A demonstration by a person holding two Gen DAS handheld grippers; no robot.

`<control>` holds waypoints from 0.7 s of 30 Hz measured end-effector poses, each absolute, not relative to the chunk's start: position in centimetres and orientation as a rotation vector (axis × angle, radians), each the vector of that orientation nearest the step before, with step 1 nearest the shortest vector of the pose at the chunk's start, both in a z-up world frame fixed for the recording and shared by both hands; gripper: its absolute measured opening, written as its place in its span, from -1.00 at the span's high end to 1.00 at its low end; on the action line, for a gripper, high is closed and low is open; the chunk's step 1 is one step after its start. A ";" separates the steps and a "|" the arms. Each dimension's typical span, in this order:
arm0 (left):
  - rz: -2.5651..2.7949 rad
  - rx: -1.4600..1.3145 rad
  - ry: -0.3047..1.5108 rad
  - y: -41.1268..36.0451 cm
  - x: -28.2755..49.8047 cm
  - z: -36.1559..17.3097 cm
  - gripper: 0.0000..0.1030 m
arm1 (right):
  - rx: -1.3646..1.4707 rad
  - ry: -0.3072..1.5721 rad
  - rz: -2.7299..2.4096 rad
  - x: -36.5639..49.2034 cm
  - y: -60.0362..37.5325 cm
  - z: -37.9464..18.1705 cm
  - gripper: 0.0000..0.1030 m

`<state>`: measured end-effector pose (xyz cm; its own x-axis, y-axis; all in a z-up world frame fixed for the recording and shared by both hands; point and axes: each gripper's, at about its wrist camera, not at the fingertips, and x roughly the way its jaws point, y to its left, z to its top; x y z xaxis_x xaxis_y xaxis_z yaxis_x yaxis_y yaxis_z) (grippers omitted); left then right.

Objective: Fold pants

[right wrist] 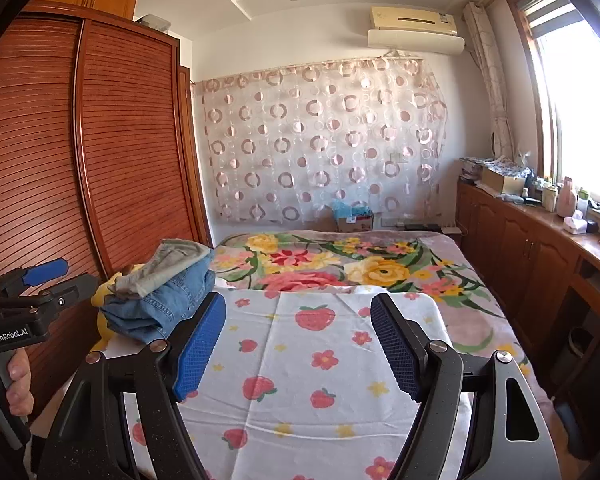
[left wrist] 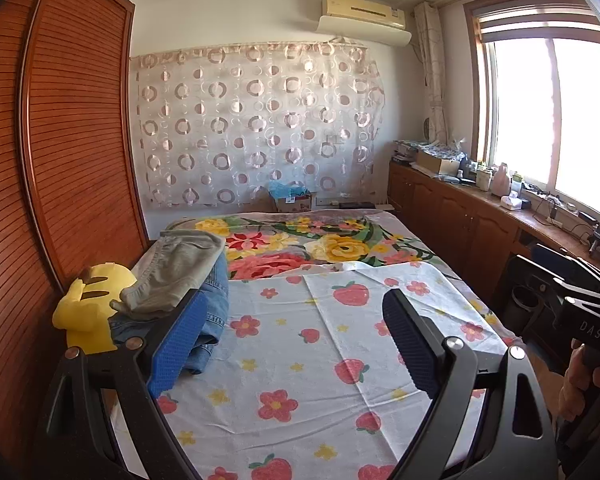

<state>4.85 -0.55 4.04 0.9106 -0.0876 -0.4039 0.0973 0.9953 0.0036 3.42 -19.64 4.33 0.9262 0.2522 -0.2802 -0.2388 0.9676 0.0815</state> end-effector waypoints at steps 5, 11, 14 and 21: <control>-0.083 0.016 0.415 -0.2 4.8 3.9 -0.75 | 0.038 0.293 0.245 3.5 -19.7 4.4 -0.49; -0.081 0.015 0.417 0.0 4.9 3.9 -0.75 | 0.036 0.291 0.242 3.4 -19.7 4.3 -0.49; -0.082 0.014 0.418 0.0 4.9 3.9 -0.75 | 0.037 0.294 0.242 3.4 -19.6 4.4 -0.49; -0.082 0.016 0.417 0.0 4.9 3.9 -0.75 | 0.036 0.289 0.243 3.4 -19.7 4.5 -0.49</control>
